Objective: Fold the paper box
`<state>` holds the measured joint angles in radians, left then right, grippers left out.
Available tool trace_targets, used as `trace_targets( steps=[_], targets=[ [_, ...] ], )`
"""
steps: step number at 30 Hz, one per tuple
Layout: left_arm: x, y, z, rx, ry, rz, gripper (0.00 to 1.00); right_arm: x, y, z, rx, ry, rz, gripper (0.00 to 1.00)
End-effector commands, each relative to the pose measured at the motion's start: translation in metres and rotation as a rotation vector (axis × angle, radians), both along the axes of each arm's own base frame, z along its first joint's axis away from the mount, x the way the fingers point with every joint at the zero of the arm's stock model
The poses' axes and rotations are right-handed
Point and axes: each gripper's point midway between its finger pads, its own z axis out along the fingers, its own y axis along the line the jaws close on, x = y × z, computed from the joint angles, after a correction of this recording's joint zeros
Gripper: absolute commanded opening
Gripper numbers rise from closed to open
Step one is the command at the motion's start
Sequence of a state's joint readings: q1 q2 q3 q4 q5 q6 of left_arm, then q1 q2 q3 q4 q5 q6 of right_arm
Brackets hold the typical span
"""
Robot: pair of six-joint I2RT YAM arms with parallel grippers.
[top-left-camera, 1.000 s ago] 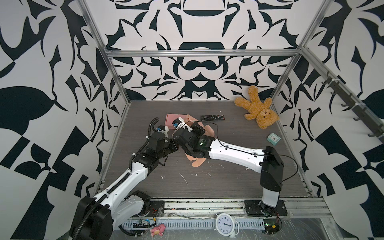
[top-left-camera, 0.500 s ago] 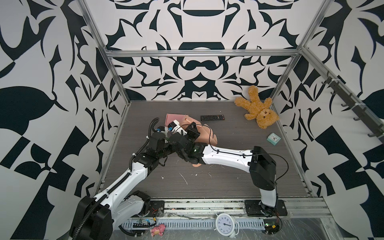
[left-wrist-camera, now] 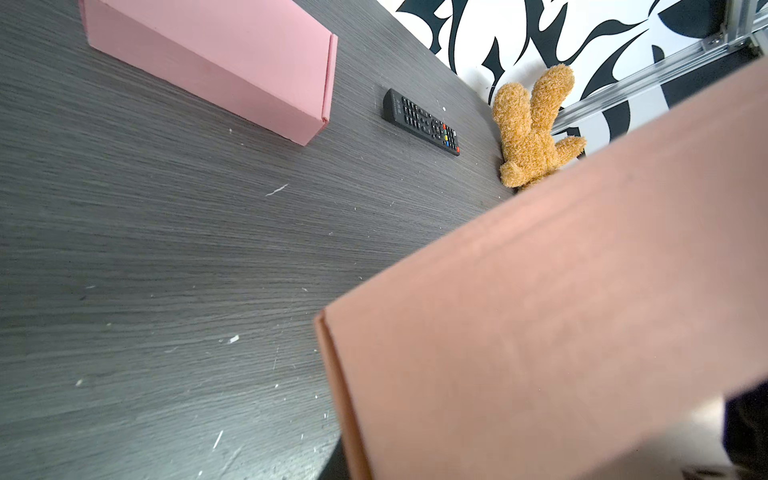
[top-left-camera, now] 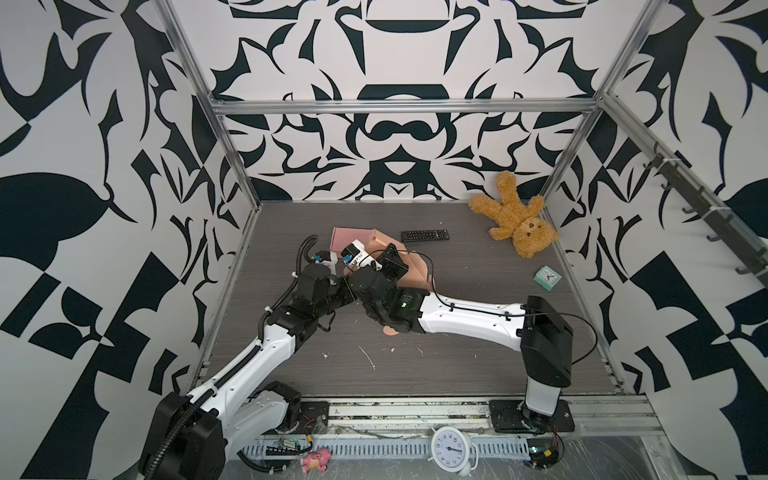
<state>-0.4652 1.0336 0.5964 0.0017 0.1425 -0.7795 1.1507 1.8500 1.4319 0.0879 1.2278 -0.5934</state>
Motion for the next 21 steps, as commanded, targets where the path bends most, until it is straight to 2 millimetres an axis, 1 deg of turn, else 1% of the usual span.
trace_targets(
  steps=[1,4,7,9,12,17,19,21],
  targets=[
    [0.003,-0.017,0.036,-0.044,-0.119,-0.079,0.16,-0.01,0.016,0.001,0.054,0.019,0.093,0.18],
    [0.003,-0.016,0.033,-0.03,-0.115,-0.077,0.16,-0.012,0.014,0.002,0.059,0.023,0.102,0.23],
    [0.004,-0.015,0.029,-0.017,-0.113,-0.072,0.15,-0.018,0.014,0.001,0.074,0.036,0.129,0.28],
    [0.005,-0.014,0.027,-0.009,-0.112,-0.072,0.16,-0.024,0.013,0.001,0.089,0.049,0.151,0.33],
    [0.007,-0.012,0.023,0.017,-0.11,-0.066,0.16,-0.034,0.01,-0.001,0.113,0.074,0.185,0.44],
    [0.01,-0.007,0.013,0.081,-0.105,-0.054,0.15,-0.052,-0.003,0.005,0.241,0.151,0.239,0.59],
    [0.013,-0.005,0.007,0.11,-0.098,-0.05,0.16,-0.059,-0.01,0.01,0.3,0.185,0.254,0.64],
    [0.015,-0.005,0.002,0.134,-0.091,-0.053,0.16,-0.067,-0.014,0.019,0.375,0.229,0.272,0.67]
  ],
)
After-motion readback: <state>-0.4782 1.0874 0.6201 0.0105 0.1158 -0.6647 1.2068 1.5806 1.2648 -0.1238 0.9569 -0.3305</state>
